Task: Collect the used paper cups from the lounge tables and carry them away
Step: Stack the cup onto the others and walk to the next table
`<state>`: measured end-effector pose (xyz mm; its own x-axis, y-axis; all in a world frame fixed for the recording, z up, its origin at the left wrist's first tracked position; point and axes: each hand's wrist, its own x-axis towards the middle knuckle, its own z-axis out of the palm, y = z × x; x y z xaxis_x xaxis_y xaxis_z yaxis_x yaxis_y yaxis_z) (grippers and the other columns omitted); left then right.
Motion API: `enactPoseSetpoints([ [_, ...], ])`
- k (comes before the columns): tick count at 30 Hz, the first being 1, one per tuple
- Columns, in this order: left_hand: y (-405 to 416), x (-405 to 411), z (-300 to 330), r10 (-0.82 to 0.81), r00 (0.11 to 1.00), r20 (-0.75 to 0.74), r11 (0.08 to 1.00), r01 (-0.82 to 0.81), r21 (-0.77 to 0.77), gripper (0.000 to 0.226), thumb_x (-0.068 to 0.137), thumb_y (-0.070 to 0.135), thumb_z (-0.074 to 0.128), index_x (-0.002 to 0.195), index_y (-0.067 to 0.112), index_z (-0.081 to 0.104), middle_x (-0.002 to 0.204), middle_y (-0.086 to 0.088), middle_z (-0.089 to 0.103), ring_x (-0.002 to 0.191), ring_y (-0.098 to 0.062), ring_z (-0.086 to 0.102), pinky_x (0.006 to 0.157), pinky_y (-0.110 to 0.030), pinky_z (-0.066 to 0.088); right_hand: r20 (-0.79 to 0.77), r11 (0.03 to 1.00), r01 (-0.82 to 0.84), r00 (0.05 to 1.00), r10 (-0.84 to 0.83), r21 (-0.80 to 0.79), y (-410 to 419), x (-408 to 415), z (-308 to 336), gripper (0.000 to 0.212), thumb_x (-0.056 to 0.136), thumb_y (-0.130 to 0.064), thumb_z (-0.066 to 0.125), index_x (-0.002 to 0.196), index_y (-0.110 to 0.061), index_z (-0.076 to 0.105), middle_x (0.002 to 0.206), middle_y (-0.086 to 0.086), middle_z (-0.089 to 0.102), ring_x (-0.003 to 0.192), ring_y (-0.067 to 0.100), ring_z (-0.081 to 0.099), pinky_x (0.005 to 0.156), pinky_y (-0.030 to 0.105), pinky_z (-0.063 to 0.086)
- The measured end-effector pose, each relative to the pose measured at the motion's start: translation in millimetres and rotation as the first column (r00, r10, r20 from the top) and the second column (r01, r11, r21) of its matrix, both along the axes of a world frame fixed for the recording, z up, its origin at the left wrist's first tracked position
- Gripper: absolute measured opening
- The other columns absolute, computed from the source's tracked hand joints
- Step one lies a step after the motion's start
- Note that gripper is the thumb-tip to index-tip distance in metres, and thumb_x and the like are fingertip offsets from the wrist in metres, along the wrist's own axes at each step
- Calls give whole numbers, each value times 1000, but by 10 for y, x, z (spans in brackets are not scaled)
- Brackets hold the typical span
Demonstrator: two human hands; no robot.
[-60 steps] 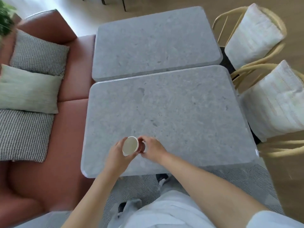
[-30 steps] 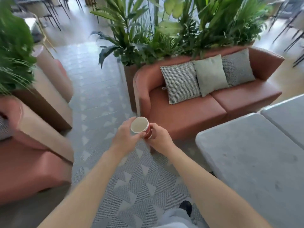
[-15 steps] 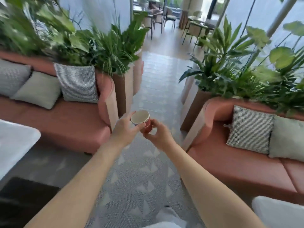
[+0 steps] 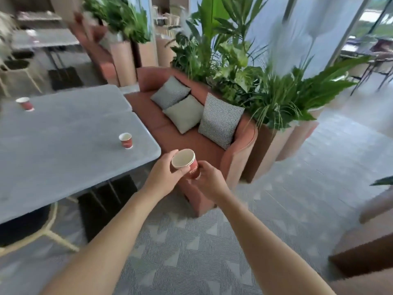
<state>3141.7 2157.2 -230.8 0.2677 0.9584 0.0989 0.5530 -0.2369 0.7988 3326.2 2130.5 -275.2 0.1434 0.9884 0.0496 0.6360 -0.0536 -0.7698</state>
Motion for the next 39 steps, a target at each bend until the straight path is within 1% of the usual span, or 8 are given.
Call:
enactPoseSetpoints([
  [2,-38,-145,-20,107,994,-3,994,-108,-10,70,96,38,78,156,19,48,152,0,55,138,-14,51,116,-36,43,19,995,-97,995,97,-6,164,-104,-42,57,77,-45,84,127,-29,63,108,-13,76,98,10,71,90,37,59],
  [11,-471,-653,-174,439,897,-50,898,-439,16,62,95,38,78,150,23,53,130,22,48,113,17,39,84,5,32,-80,898,-439,897,436,-23,329,-687,-268,54,75,-34,85,126,-32,65,104,-15,73,95,6,70,90,37,60],
  [17,-698,-858,-188,526,847,-71,848,-529,-37,61,98,38,74,152,25,50,135,16,51,123,-4,48,103,-28,39,-114,850,-526,847,520,-28,234,-950,-324,56,75,-35,85,127,-35,62,104,-21,69,96,-4,65,83,22,52],
  [22,-690,-870,-182,502,863,-54,864,-503,-19,54,98,33,76,147,27,55,128,17,53,117,-2,50,93,-16,38,-124,866,-499,862,491,-39,163,-975,-295,56,74,-39,84,125,-37,62,102,-24,68,95,-10,62,76,11,44],
  [26,-542,-797,-197,433,901,0,901,-433,-17,44,96,31,77,134,37,55,123,20,56,108,6,51,87,0,35,-132,904,-424,900,415,-48,144,-851,-246,54,75,-34,86,125,-32,65,105,-18,71,97,-2,66,84,21,53],
  [29,-426,-725,-217,380,924,36,925,-379,-17,45,97,36,76,137,32,55,123,24,55,111,15,52,93,-7,35,-132,928,-368,924,359,-51,131,-748,-153,54,78,-29,86,128,-26,66,109,-12,73,100,8,69,91,27,56],
  [33,-304,-653,-221,281,958,64,960,-279,-36,58,98,41,73,148,23,52,135,13,55,122,-4,51,100,-19,38,-117,959,-280,954,274,-35,53,-677,-20,54,75,-39,84,125,-26,67,105,-13,74,95,3,68,85,19,54],
  [39,-91,-887,-165,161,982,103,987,-158,-31,62,99,47,70,152,22,50,140,6,56,129,-11,54,112,-34,45,-67,987,-157,985,156,-13,5,-878,88,55,77,-25,89,128,-24,67,107,-8,75,97,8,70,92,32,58],
])
